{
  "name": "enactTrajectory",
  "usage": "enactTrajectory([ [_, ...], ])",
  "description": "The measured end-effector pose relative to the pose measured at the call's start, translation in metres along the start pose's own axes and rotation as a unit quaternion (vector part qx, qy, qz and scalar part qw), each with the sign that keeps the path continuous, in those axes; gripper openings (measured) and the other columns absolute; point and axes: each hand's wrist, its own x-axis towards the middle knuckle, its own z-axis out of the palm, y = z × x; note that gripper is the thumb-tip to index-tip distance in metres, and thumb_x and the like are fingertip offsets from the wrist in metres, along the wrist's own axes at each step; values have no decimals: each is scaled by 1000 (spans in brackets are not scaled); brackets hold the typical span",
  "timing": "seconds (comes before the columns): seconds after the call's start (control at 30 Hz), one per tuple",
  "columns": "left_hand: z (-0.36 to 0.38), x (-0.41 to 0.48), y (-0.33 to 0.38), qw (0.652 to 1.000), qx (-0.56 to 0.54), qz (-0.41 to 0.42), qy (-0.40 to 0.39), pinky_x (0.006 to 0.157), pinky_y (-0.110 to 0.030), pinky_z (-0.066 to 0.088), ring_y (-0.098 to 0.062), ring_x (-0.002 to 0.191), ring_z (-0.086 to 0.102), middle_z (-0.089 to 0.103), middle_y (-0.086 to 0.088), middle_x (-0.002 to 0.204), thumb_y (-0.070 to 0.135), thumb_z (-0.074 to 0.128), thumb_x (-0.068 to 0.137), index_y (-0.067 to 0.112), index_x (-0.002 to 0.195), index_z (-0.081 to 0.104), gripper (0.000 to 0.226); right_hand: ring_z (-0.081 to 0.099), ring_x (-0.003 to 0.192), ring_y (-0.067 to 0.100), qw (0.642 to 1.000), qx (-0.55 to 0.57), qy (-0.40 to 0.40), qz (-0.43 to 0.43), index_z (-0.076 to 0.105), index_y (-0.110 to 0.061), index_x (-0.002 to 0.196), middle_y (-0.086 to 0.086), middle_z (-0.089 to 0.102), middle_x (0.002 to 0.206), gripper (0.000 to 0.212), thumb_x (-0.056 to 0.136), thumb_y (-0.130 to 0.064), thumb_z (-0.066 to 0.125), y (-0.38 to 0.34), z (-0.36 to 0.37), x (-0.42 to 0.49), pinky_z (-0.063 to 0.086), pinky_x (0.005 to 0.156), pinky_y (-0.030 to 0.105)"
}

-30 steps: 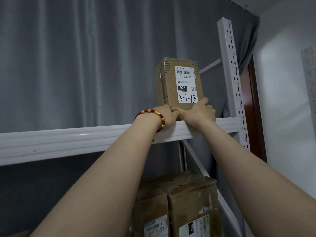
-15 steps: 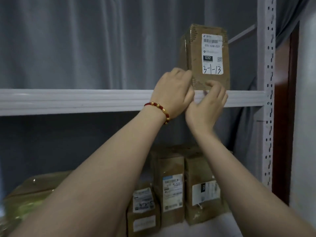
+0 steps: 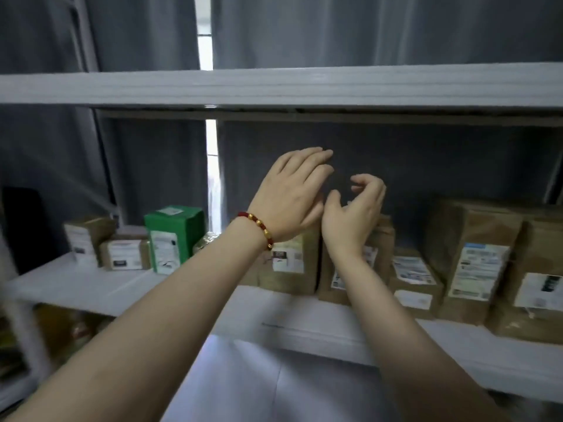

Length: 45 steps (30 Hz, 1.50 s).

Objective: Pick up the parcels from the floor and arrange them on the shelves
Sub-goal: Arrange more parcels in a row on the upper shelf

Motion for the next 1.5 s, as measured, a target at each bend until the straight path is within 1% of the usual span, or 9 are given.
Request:
enactTrajectory([
  [0.33, -107, -241, -115, 978, 80, -125, -149, 100, -40, 36, -29, 120, 53, 60, -10, 127, 25, 53, 85, 6, 113, 61, 35, 58, 105, 36, 957, 46, -238, 158, 50, -7, 107, 9, 51, 117, 36, 76, -5, 67, -101, 129, -247, 45, 86, 43],
  [0.43, -139, -295, -132, 964, 108, -155, -186, 101, -39, 32, -29, 118, 53, 61, -10, 125, 28, 48, 86, 8, 113, 60, 36, 58, 110, 34, 933, 32, -295, 204, 46, -9, 113, 9, 48, 125, 40, 80, -6, 68, -124, 140, -307, 44, 83, 33],
  [0.53, -169, -341, -145, 949, 138, -180, -218, 103, -40, 32, -30, 118, 53, 61, -11, 125, 32, 45, 89, 9, 114, 59, 37, 58, 107, 28, 912, 34, -339, 230, 43, -11, 114, -3, 40, 117, 38, 84, -9, 67, -143, 147, -352, 35, 75, 19],
  [0.73, -205, -427, -158, 921, 147, -241, -269, 103, -41, 32, -29, 116, 54, 61, -9, 122, 34, 41, 90, 11, 112, 59, 37, 55, 106, 25, 866, 6, -421, 271, 44, -11, 118, 8, 45, 123, 38, 86, -13, 66, -168, 153, -422, 39, 79, 28],
  [0.9, -197, -485, -158, 900, 137, -283, -303, 102, -43, 37, -29, 112, 57, 63, -9, 118, 33, 37, 90, 11, 110, 60, 37, 58, 98, 21, 832, -19, -482, 273, 43, -11, 123, 9, 43, 129, 45, 88, -17, 69, -165, 158, -475, 49, 71, 25],
  [1.17, -135, -545, -173, 854, 129, -330, -381, 115, -46, 24, -27, 126, 48, 58, -6, 128, 41, 28, 93, 13, 127, 55, 52, 54, 92, 15, 783, -39, -583, 212, 44, -17, 119, 4, 45, 128, 39, 90, -24, 68, -129, 200, -531, 39, 59, 18],
  [1.3, -100, -586, -172, 817, 125, -377, -418, 118, -52, 5, -26, 136, 35, 50, -4, 139, 45, 41, 96, 16, 134, 49, 48, 55, 103, 20, 753, -36, -633, 175, 47, -19, 118, 3, 46, 125, 36, 90, -30, 66, -97, 215, -562, 52, 77, 31],
  [1.37, -83, -612, -167, 795, 129, -406, -431, 118, -55, 5, -26, 135, 35, 50, -4, 137, 47, 40, 95, 17, 133, 49, 49, 55, 104, 22, 729, -30, -663, 169, 48, -19, 116, 1, 45, 119, 36, 90, -36, 65, -81, 216, -579, 54, 84, 38],
  [1.5, -48, -679, -153, 745, 113, -452, -477, 118, -56, 6, -27, 134, 36, 50, -4, 137, 57, 38, 92, 17, 131, 50, 57, 54, 106, 24, 701, -52, -693, 158, 52, -16, 115, 3, 46, 119, 35, 88, -36, 64, -46, 220, -626, 46, 86, 37],
])
